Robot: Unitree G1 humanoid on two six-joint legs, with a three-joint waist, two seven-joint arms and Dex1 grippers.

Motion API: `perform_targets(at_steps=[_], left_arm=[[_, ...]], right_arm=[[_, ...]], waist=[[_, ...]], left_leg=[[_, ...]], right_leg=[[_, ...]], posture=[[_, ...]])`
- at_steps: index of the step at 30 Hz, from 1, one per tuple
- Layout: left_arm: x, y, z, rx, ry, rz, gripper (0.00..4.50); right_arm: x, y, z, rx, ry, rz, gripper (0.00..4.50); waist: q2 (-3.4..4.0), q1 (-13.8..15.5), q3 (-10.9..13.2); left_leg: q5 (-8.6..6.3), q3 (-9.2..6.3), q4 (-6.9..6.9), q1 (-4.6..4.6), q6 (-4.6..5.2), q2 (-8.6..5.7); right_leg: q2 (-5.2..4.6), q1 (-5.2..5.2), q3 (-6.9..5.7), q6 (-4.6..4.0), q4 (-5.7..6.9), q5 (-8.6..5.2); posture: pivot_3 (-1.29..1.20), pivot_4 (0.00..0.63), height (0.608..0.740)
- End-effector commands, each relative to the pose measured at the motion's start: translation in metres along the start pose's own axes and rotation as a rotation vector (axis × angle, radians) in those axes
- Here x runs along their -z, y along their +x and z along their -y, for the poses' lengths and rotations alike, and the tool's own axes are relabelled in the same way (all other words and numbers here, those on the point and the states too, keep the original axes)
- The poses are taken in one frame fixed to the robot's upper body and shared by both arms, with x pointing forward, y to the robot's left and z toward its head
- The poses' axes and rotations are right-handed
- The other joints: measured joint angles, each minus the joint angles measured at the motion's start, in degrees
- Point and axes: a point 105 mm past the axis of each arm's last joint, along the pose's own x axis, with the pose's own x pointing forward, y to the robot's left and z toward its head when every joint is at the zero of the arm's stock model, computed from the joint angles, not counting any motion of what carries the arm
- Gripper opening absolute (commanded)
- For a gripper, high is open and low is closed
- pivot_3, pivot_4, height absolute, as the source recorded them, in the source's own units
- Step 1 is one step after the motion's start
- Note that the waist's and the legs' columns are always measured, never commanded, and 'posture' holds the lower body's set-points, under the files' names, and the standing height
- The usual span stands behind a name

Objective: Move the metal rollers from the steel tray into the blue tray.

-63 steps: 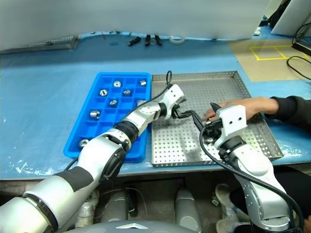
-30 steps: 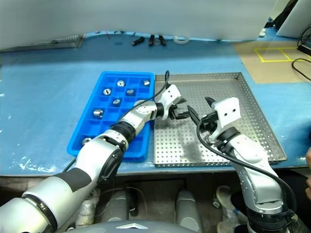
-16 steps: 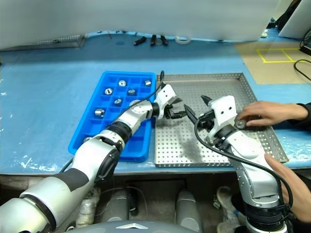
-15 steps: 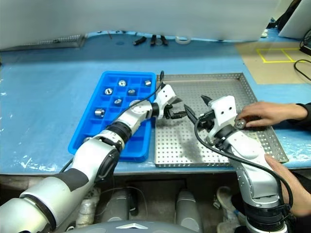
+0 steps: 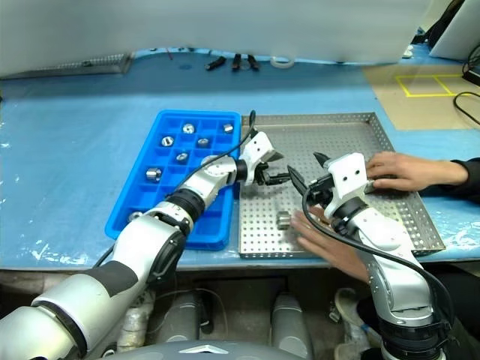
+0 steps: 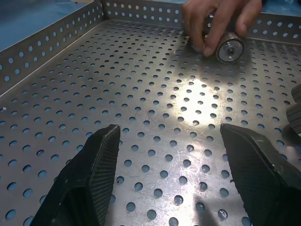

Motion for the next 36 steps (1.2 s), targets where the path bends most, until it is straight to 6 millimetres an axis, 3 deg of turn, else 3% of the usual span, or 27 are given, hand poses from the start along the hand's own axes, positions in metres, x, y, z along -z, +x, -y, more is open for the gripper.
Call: perform_targets(at_steps=[1, 6, 16, 19, 24, 28, 32, 36], left_arm=[[-0.015, 0.002, 0.0, 0.013, 0.04, 0.041, 3.56], [-0.016, -0.001, 0.011, 0.126, 0.026, 0.056, 3.56], [-0.033, -0.029, 0.034, 0.501, 0.001, 0.134, 3.56], [-0.026, -0.035, 0.037, 0.551, 0.057, 0.089, 3.56], [-0.008, -0.034, 0.05, 0.614, 0.198, 0.019, 3.56], [-0.003, -0.029, 0.062, 0.664, 0.243, 0.007, 3.56], [0.002, -0.024, 0.07, 0.693, 0.268, -0.012, 3.56], [0.008, -0.025, 0.075, 0.735, 0.298, -0.046, 3.56]], right_arm=[[-0.012, -0.002, 0.001, 0.009, -0.032, 0.051, 3.39], [-0.011, -0.001, 0.002, 0.007, -0.037, 0.047, 3.39], [-0.009, -0.004, 0.003, 0.018, -0.046, 0.03, 3.39], [-0.009, -0.012, -0.001, -0.006, -0.025, 0.019, 3.39], [-0.01, -0.043, -0.008, -0.108, 0.041, -0.03, 3.39], [0.003, -0.081, -0.014, -0.166, 0.074, -0.162, 3.39], [0.011, -0.112, -0.037, -0.233, 0.142, -0.267, 3.39], [0.019, -0.126, -0.058, -0.281, 0.21, -0.329, 3.39]], waist=[[0.0, 0.0, 0.0], [0.0, 0.01, 0.0], [0.01, 0.0, 0.0], [0.01, 0.04, 0.0], [0.02, 0.05, 0.0], [0.04, -0.06, -0.01], [0.03, -1.0, 0.0], [0.0, -2.1, 0.01]], left_leg=[[0.0, 0.0, 0.0, 0.0, 0.0, 0.0], [0.0, 0.0, -0.01, 0.0, 0.0, 0.0], [0.0, 0.07, -0.07, 0.04, 0.0, 0.03], [0.0, 0.09, -0.07, 0.04, 0.0, 0.04], [-0.05, 0.13, -0.11, 0.03, 0.09, 0.08], [-0.16, 0.22, -0.09, 0.11, 0.26, 0.07], [-0.24, 0.52, -0.11, 0.22, 0.36, 0.14], [-0.25, 0.57, -0.11, 0.31, 0.36, 0.13]], right_leg=[[0.0, 0.0, 0.0, 0.0, 0.0, 0.0], [0.0, 0.0, 0.0, 0.0, 0.0, 0.0], [0.0, -0.02, 0.03, -0.01, 0.0, 0.0], [-0.02, -0.02, 0.04, -0.01, -0.01, -0.01], [-0.06, 0.06, 0.05, -0.01, -0.19, 0.0], [-0.22, 0.26, 0.03, 0.0, -0.36, -0.01], [-0.34, 0.41, 0.01, 0.03, -0.55, -0.04], [-0.36, 0.43, 0.05, 0.1, -0.55, -0.08]], posture=[[-0.34, 0.15, 0.74], [-0.34, 0.15, 0.74], [-0.36, 0.15, 0.74], [-0.38, 0.15, 0.74], [-0.45, 0.15, 0.74], [-0.51, 0.15, 0.74], [-0.55, 0.15, 0.74], [-0.58, 0.15, 0.74]])
